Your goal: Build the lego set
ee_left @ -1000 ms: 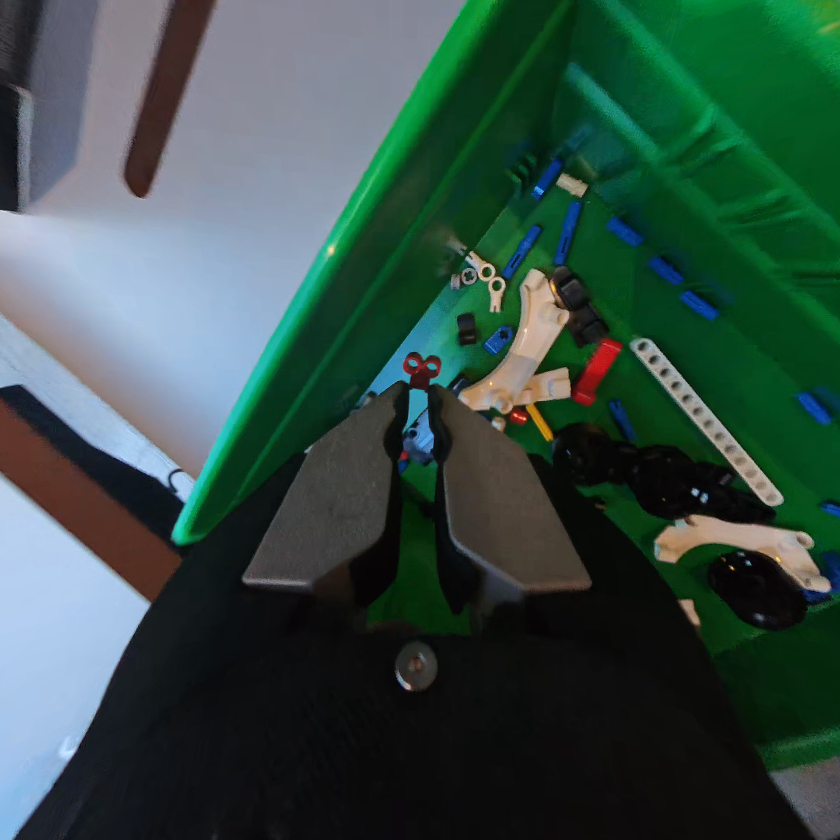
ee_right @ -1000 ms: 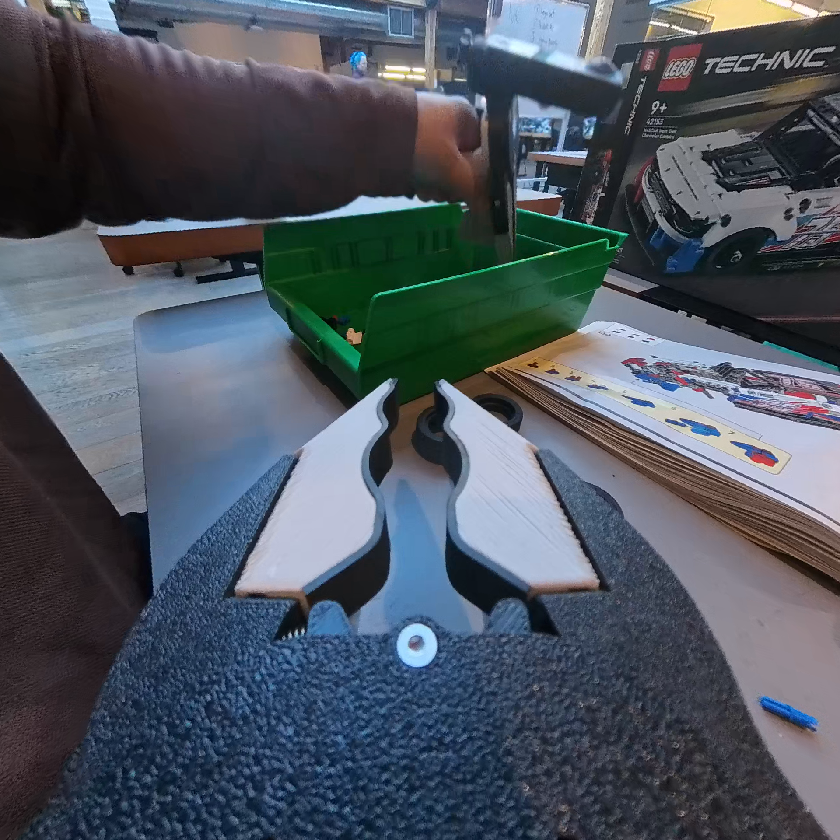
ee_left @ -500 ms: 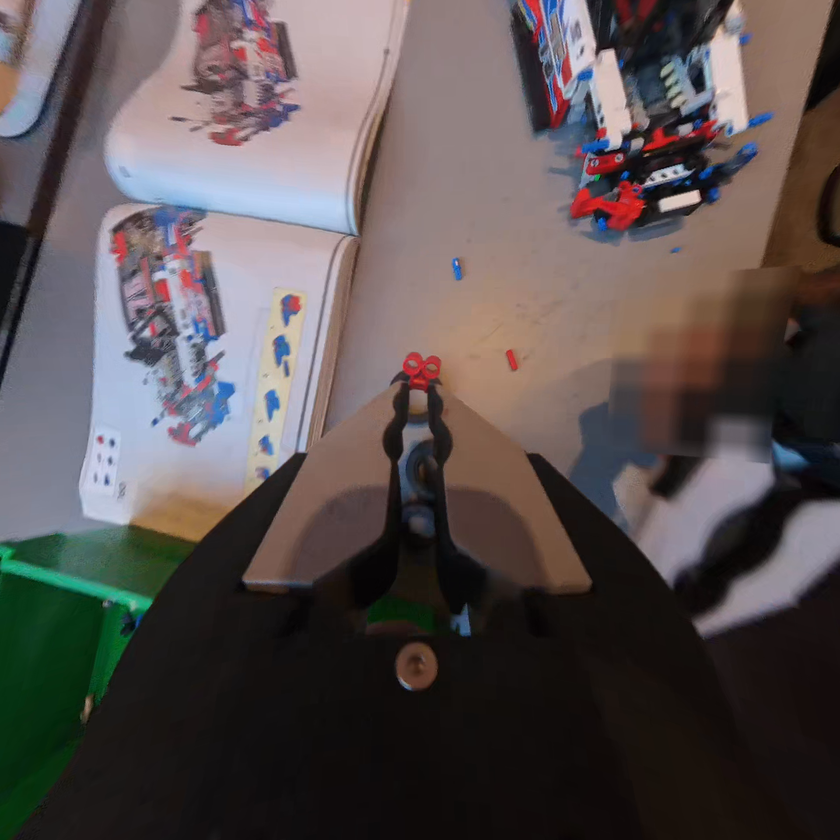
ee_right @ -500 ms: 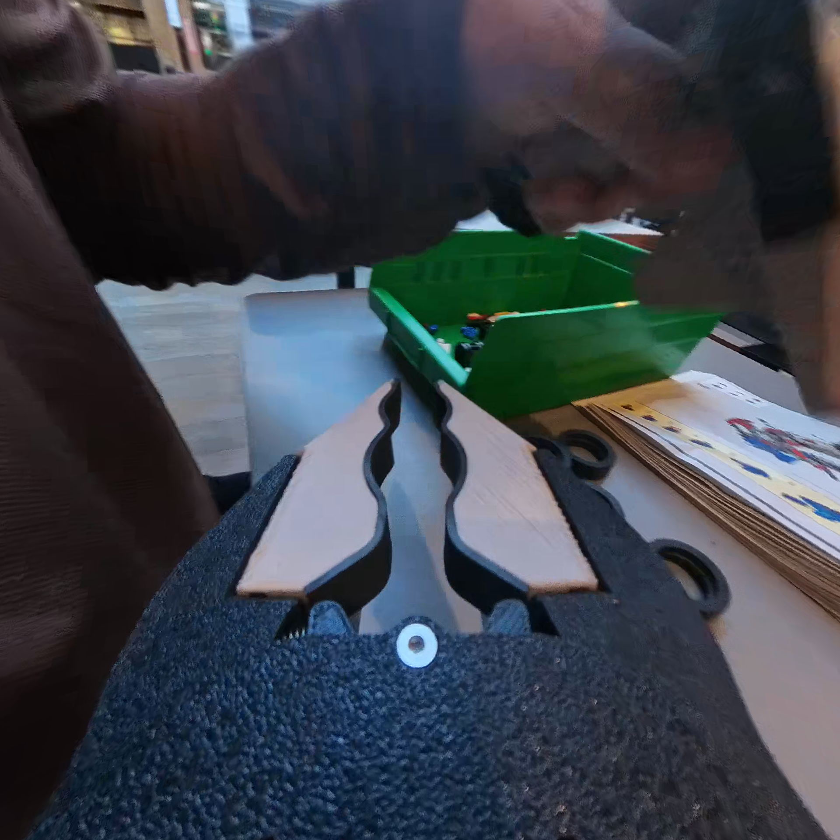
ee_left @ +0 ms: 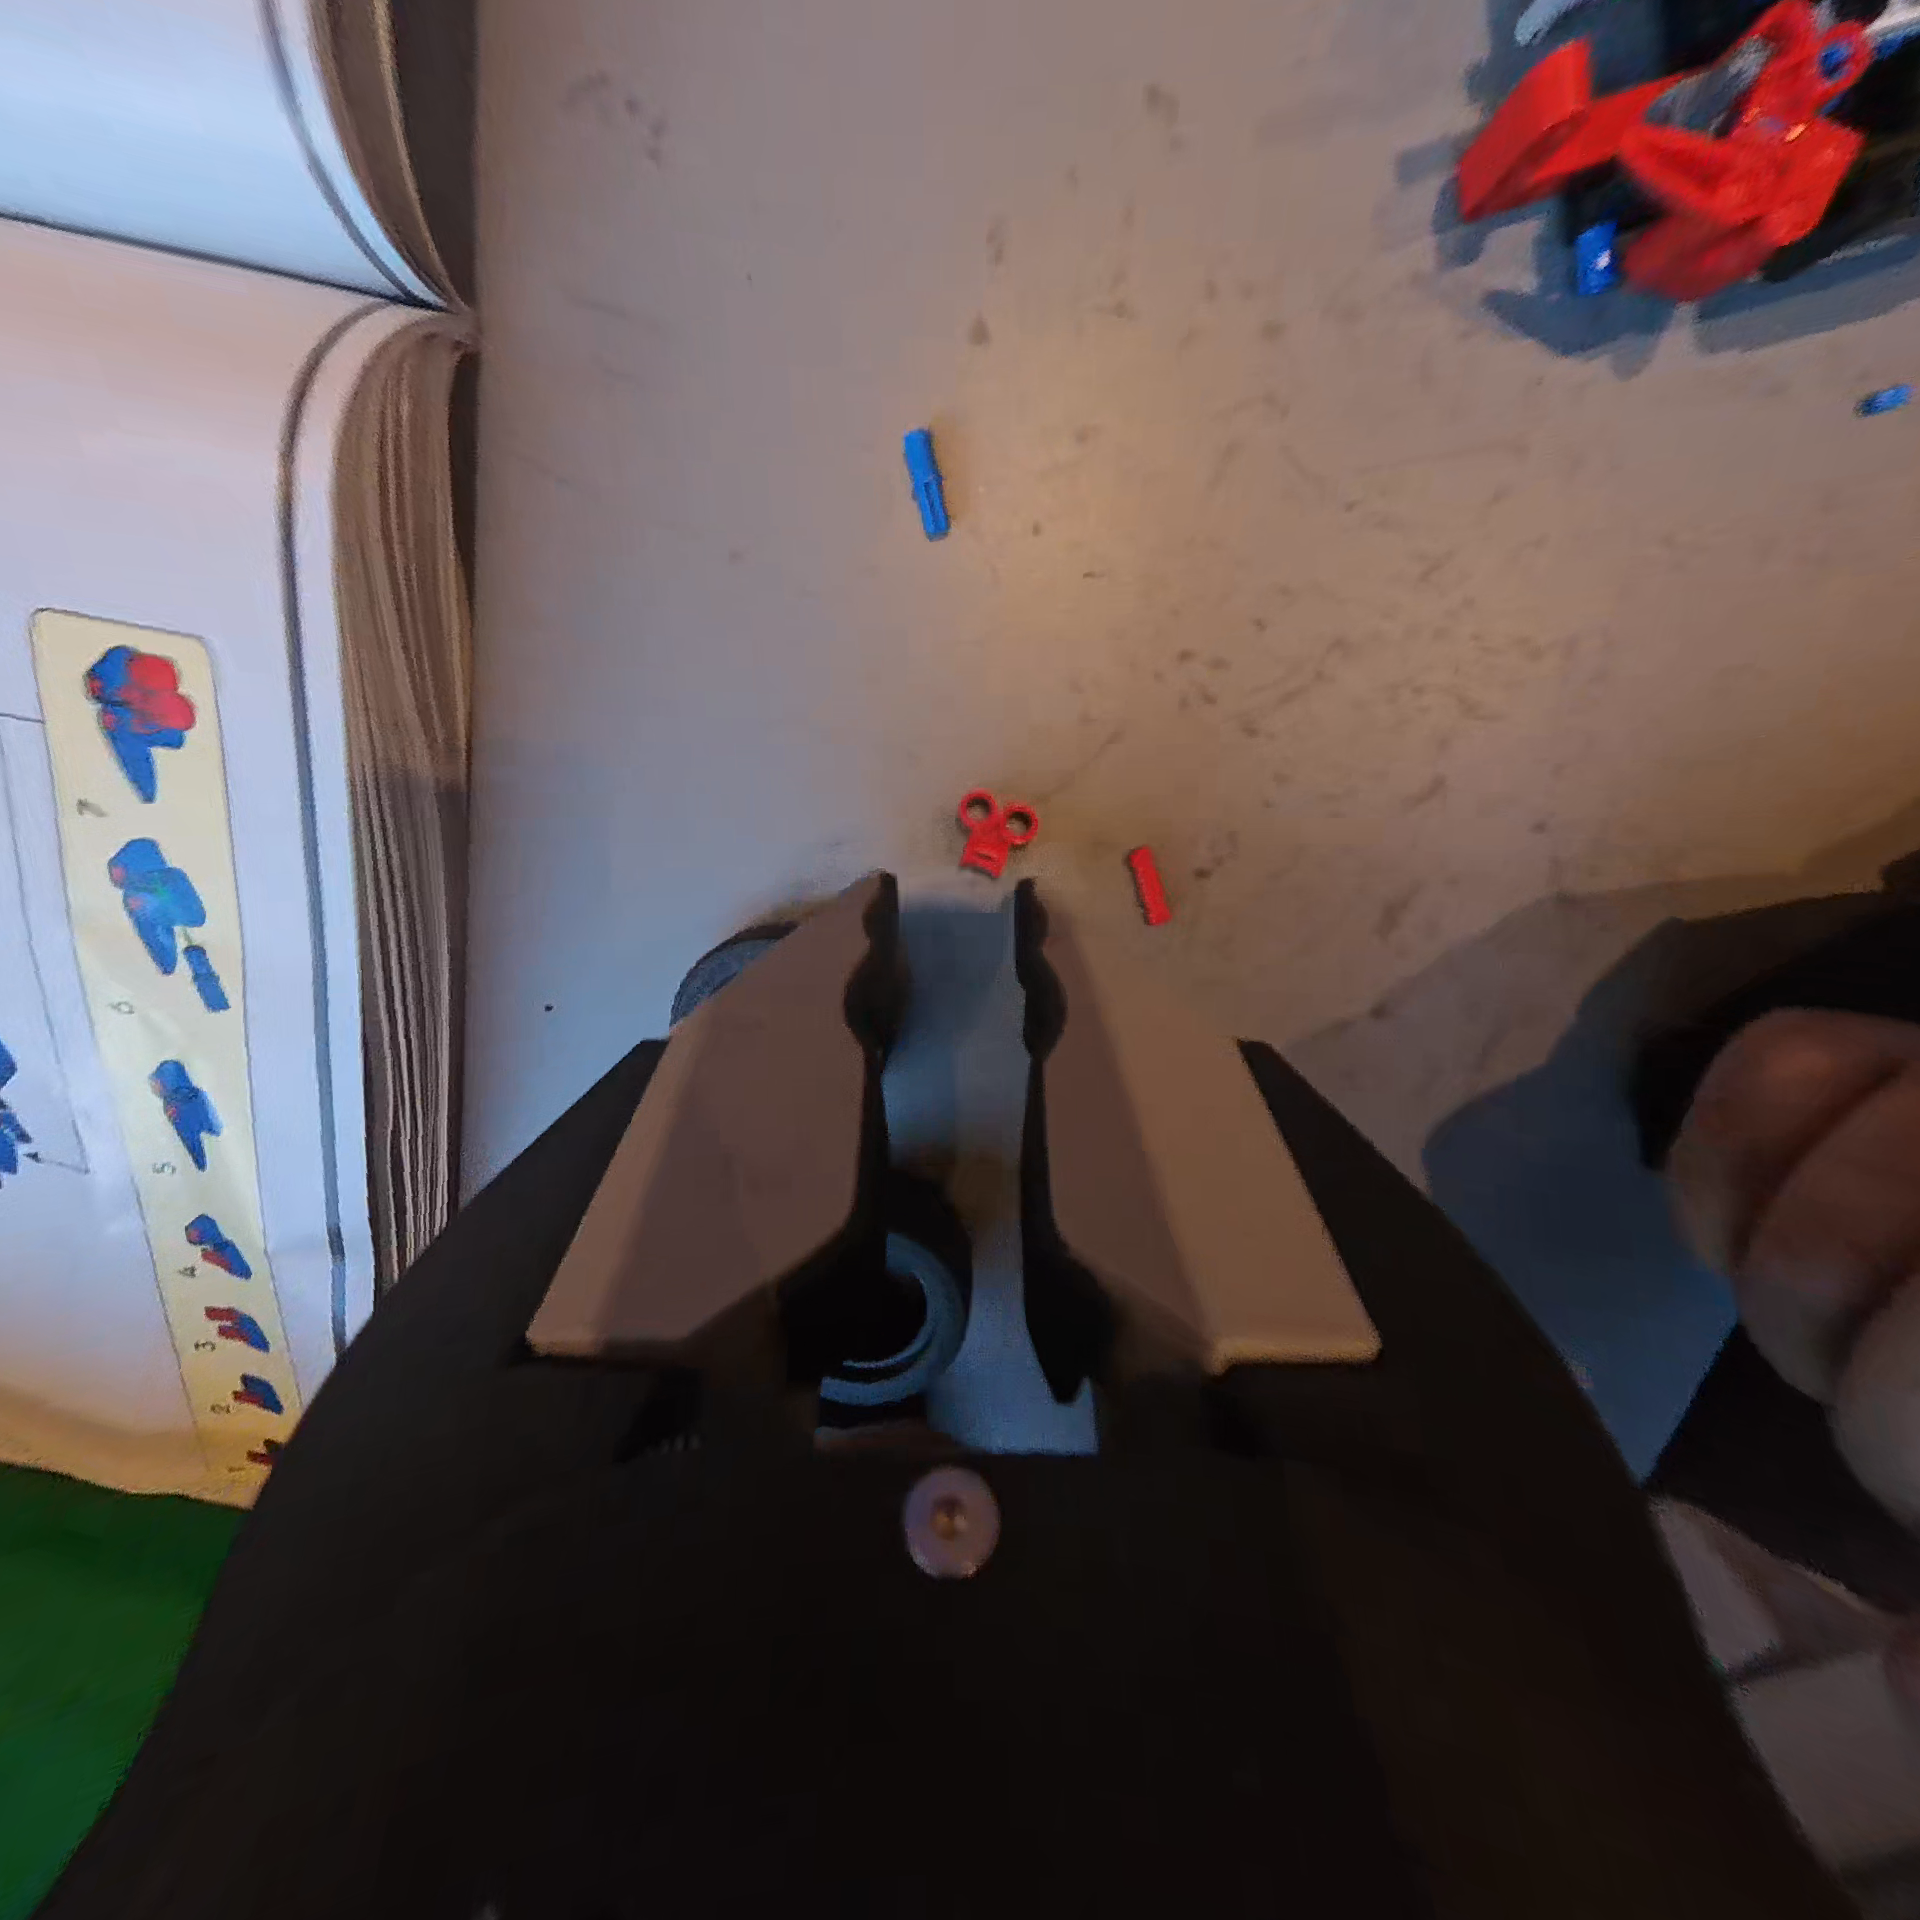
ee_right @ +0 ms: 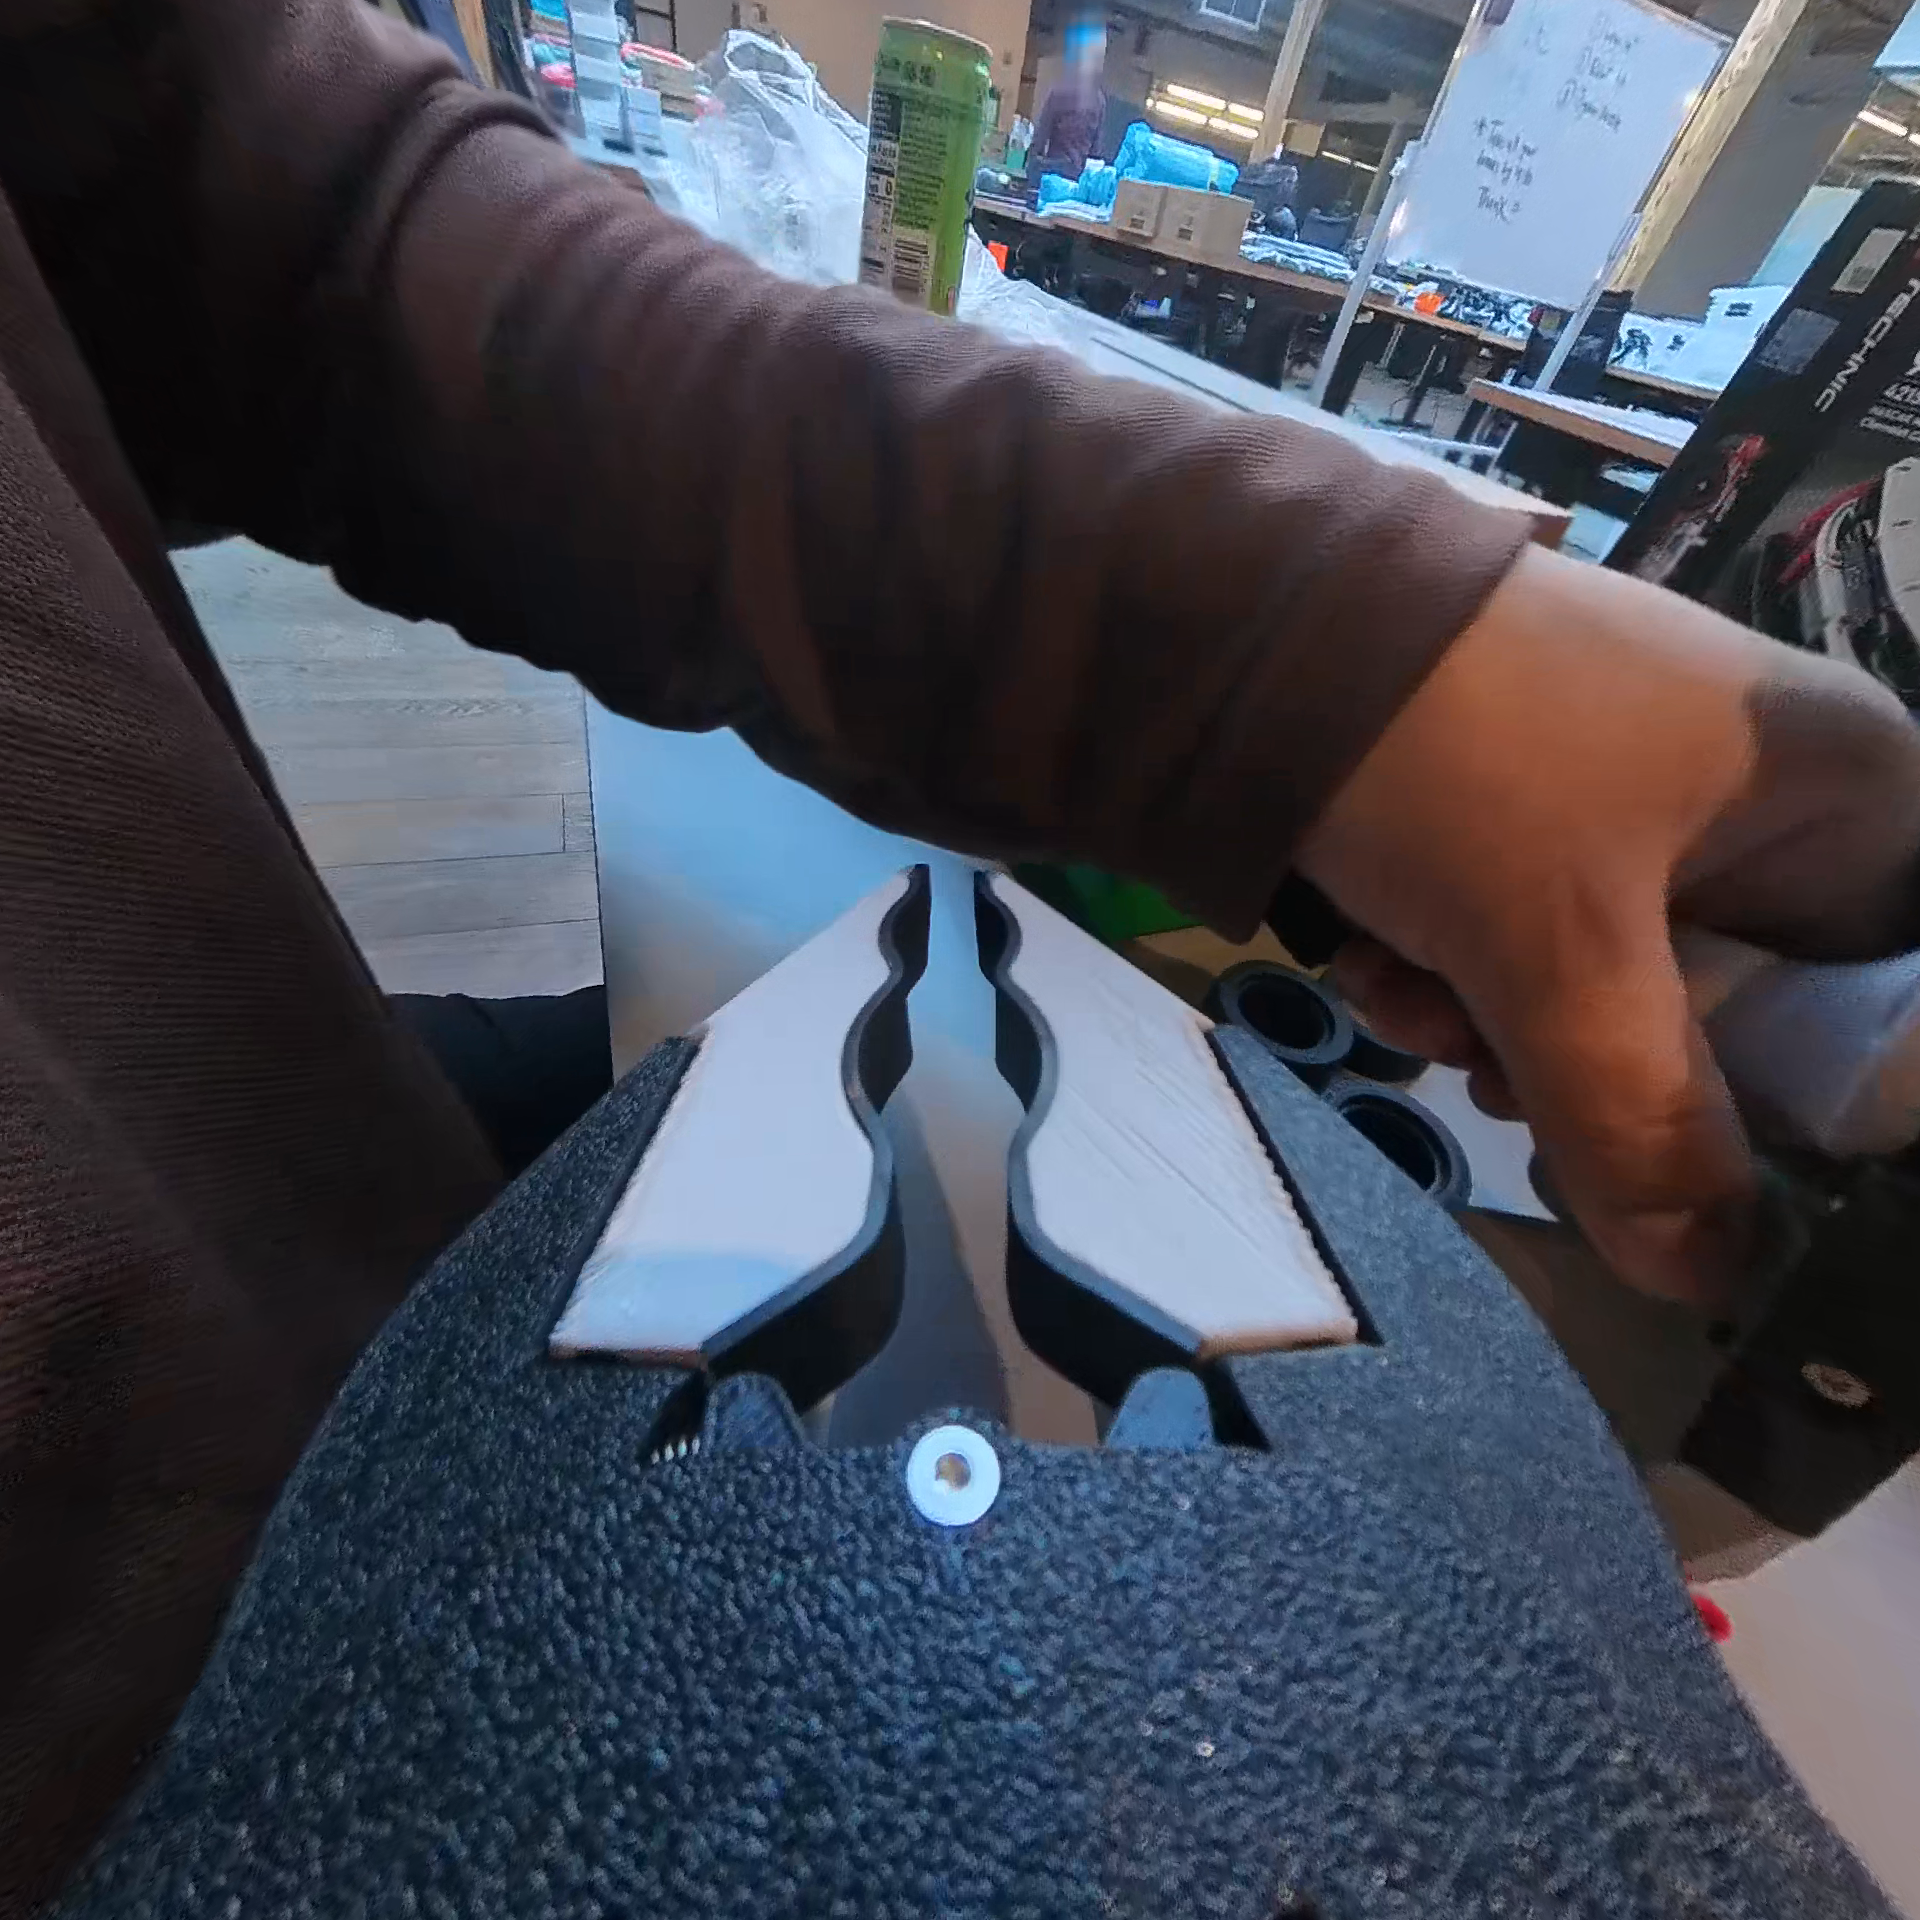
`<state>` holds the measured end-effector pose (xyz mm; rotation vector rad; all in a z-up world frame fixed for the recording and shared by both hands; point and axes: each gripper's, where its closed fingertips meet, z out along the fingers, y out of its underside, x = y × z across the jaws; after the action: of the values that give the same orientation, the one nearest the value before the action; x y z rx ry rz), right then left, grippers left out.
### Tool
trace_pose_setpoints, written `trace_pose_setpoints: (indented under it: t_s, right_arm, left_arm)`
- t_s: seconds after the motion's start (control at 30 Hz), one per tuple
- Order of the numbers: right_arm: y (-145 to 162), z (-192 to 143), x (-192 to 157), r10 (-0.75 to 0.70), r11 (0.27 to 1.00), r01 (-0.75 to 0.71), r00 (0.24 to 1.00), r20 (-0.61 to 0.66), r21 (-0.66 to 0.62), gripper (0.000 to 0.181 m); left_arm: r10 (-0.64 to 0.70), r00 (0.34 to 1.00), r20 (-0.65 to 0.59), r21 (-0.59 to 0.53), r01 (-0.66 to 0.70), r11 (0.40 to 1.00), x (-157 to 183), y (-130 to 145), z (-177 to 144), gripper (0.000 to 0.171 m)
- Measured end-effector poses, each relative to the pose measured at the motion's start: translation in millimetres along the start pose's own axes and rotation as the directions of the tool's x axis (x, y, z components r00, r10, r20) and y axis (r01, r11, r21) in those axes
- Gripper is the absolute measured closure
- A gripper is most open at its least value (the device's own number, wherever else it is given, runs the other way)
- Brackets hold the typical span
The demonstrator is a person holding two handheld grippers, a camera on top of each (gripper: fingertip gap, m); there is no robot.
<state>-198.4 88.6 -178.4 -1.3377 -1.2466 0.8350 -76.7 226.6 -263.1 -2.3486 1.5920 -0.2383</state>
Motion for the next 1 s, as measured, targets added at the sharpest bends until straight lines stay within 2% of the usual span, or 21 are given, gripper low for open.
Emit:
trace_pose_setpoints:
  t_s: [0.1, 0.2, 0.27, 0.33, 0.4, 0.47, 0.53, 0.6, 0.7, 0.77, 0.87, 1.0]
  right_arm:
    - [-0.4, 0.8, 0.3, 0.004, 1.0, -0.004, 1.0, -0.004, 0.002, 0.173]
    - [-0.6, 2.5, 3.0, 0.016, 1.0, -0.016, 1.0, -0.015, 0.005, 0.173]
    - [0.2, 3.8, 8.1, 0.033, 0.999, -0.033, 0.999, -0.031, 0.002, 0.173]
    - [0.9, 5.2, 14.8, 0.058, 0.998, -0.058, 0.997, -0.046, 0.002, 0.173]
    - [1.6, 7.4, 22.3, 0.079, 0.997, -0.079, 0.995, -0.061, 0.003, 0.173]
    - [2.3, 10.8, 28.3, 0.094, 0.996, -0.094, 0.993, -0.069, 0.001, 0.173]
    - [3.2, 14.1, 32.0, 0.103, 0.995, -0.104, 0.992, -0.07, -0.004, 0.173]
    - [3.5, 16.1, 33.7, 0.109, 0.994, -0.109, 0.992, -0.068, -0.006, 0.173]
    - [3.0, 15.9, 35.0, 0.117, 0.993, -0.118, 0.991, -0.068, -0.001, 0.173]
    - [1.8, 14.7, 35.6, 0.125, 0.992, -0.124, 0.99, -0.066, 0.011, 0.172]
    - [-0.6, 12.3, 35.9, 0.133, 0.991, -0.131, 0.989, -0.061, 0.031, 0.172]
    - [-2.5, 8.4, 33.5, 0.13, 0.991, -0.127, 0.99, -0.053, 0.048, 0.173]
  left_arm:
    - [-0.029, 0.999, 0.036, 0.093, 0.026, 0.995, -0.2, -0.1, -27.1, 0.151]
    - [-0.099, 0.993, 0.058, 0.275, 0.08, 0.958, -3.4, 14.1, -86.7, 0.156]
    - [-0.181, 0.978, 0.104, 0.345, 0.136, 0.929, -22.9, 49.8, -130.3, 0.156]
    - [-0.291, 0.929, 0.229, 0.34, 0.204, 0.918, -63.3, 108.7, -167.5, 0.156]
    - [-0.364, 0.876, 0.315, 0.24, 0.298, 0.924, -98.1, 179.5, -188.3, 0.155]
    - [-0.404, 0.857, 0.322, 0.096, 0.395, 0.914, -118.1, 239.2, -190.8, 0.155]
    - [-0.408, 0.876, 0.256, -0.066, 0.438, 0.897, -119.9, 273.9, -180.2, 0.152]
    - [-0.376, 0.907, 0.189, -0.199, 0.411, 0.89, -113.6, 286.3, -164.7, 0.152]
    - [-0.198, 0.964, 0.176, -0.362, 0.25, 0.898, -113.6, 293.0, -144.2, 0.16]
    - [-0.107, 0.979, 0.172, -0.475, 0.177, 0.862, -117.9, 302.4, -135.5, 0.161]
    - [-0.137, 0.986, 0.097, -0.569, 0.168, 0.805, -109.0, 307.8, -126.1, 0.152]
    - [-0.157, 0.983, 0.094, -0.608, 0.182, 0.773, -110.3, 313.1, -122.0, 0.161]
